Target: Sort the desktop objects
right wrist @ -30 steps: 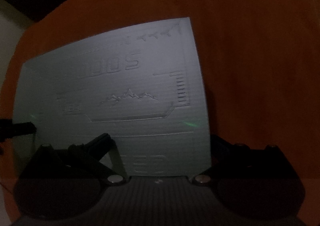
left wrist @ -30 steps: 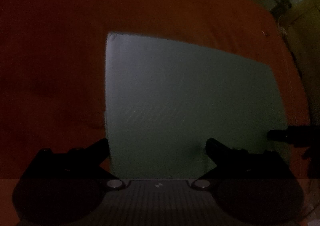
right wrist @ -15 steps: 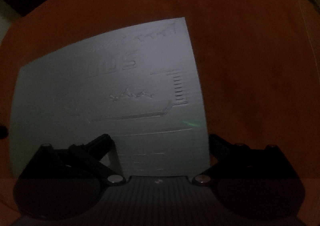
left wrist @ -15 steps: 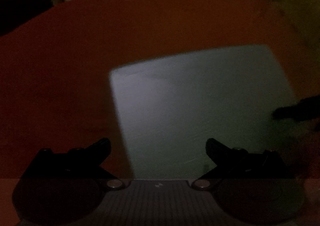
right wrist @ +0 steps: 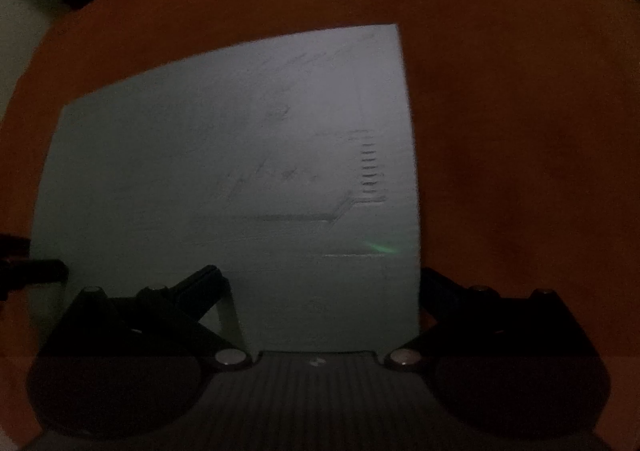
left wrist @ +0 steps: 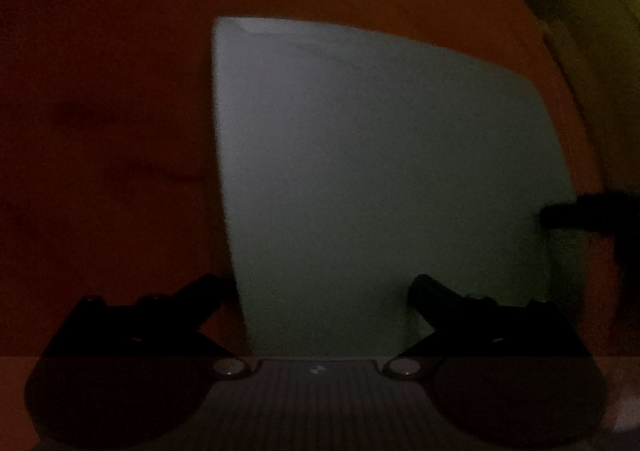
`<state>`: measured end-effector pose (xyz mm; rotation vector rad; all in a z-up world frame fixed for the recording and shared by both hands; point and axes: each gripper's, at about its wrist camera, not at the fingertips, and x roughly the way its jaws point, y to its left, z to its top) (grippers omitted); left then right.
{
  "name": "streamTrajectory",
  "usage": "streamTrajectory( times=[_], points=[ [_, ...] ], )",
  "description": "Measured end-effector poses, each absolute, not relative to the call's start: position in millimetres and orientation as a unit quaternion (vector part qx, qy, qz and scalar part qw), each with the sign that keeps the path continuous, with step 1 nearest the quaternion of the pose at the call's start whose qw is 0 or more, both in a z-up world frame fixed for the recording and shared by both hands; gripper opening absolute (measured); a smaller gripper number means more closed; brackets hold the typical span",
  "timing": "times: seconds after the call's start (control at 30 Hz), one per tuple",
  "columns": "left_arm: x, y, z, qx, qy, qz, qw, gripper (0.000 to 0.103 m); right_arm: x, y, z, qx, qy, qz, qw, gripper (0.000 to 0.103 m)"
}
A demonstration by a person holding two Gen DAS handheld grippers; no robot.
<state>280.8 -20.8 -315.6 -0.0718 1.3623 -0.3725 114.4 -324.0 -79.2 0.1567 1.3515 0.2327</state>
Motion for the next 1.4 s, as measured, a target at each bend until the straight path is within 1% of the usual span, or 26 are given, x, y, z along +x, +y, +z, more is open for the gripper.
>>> streamTrajectory(
  times=[0.03, 0.13, 0.2, 0.27, 0.37, 0.43, 0.5, 0.6, 0.73, 0.77, 0.83, 0.9, 1.03, 1.17, 1.2, 1.27, 1.33, 1.4],
  points=[
    [273, -26, -310, -0.017, 0.620, -0.178, 0.764, 0.102, 107, -326, -76, 0.070, 0.623, 0.113, 0.771, 0.103],
    [274, -28, -324, -0.030, 0.612, -0.178, 0.770, 0.102, 93, -329, -73, 0.055, 0.625, 0.121, 0.769, 0.103],
    [265, -21, -324, -0.042, 0.611, -0.182, 0.769, 0.102, 84, -331, -72, 0.045, 0.627, 0.126, 0.768, 0.103],
    [271, -28, -314, -0.059, 0.610, -0.182, 0.769, 0.102, 77, -333, -70, 0.043, 0.626, 0.125, 0.769, 0.103],
    [261, -33, -315, -0.037, 0.618, -0.180, 0.764, 0.102, 74, -336, -77, 0.036, 0.623, 0.125, 0.771, 0.103],
    [258, -38, -329, -0.011, 0.618, -0.166, 0.769, 0.103, 69, -343, -77, 0.043, 0.623, 0.131, 0.770, 0.103],
    [258, -32, -339, -0.041, 0.606, -0.163, 0.778, 0.103, 70, -351, -81, 0.044, 0.625, 0.142, 0.767, 0.103],
    [264, -26, -351, -0.068, 0.602, -0.164, 0.779, 0.103, 67, -363, -84, 0.041, 0.607, 0.179, 0.773, 0.103],
    [263, -29, -359, -0.078, 0.599, -0.171, 0.778, 0.102, 72, -381, -94, 0.100, 0.626, 0.176, 0.753, 0.103],
    [261, -35, -358, -0.063, 0.600, -0.177, 0.778, 0.102, 71, -382, -94, 0.105, 0.630, 0.173, 0.750, 0.103],
    [256, -44, -347, -0.034, 0.597, -0.184, 0.780, 0.102, 64, -376, -86, 0.075, 0.638, 0.173, 0.747, 0.103],
    [255, -48, -343, -0.030, 0.593, -0.182, 0.784, 0.102, 57, -370, -79, 0.049, 0.643, 0.167, 0.746, 0.103],
    [244, -51, -339, -0.024, 0.579, -0.190, 0.792, 0.102, 46, -373, -67, 0.038, 0.636, 0.160, 0.754, 0.103],
    [235, -54, -352, -0.006, 0.577, -0.195, 0.793, 0.102, 34, -378, -57, 0.025, 0.627, 0.170, 0.760, 0.103],
    [232, -56, -350, 0.005, 0.582, -0.198, 0.789, 0.102, 31, -377, -60, 0.013, 0.633, 0.172, 0.755, 0.103],
    [230, -60, -363, 0.024, 0.600, -0.203, 0.774, 0.102, 26, -372, -68, -0.016, 0.650, 0.178, 0.739, 0.103],
    [227, -64, -375, 0.058, 0.601, -0.212, 0.769, 0.102, 21, -369, -78, -0.039, 0.658, 0.186, 0.728, 0.103],
    [230, -60, -383, 0.046, 0.603, -0.213, 0.767, 0.103, 21, -372, -83, -0.038, 0.654, 0.190, 0.731, 0.103]
  ],
)
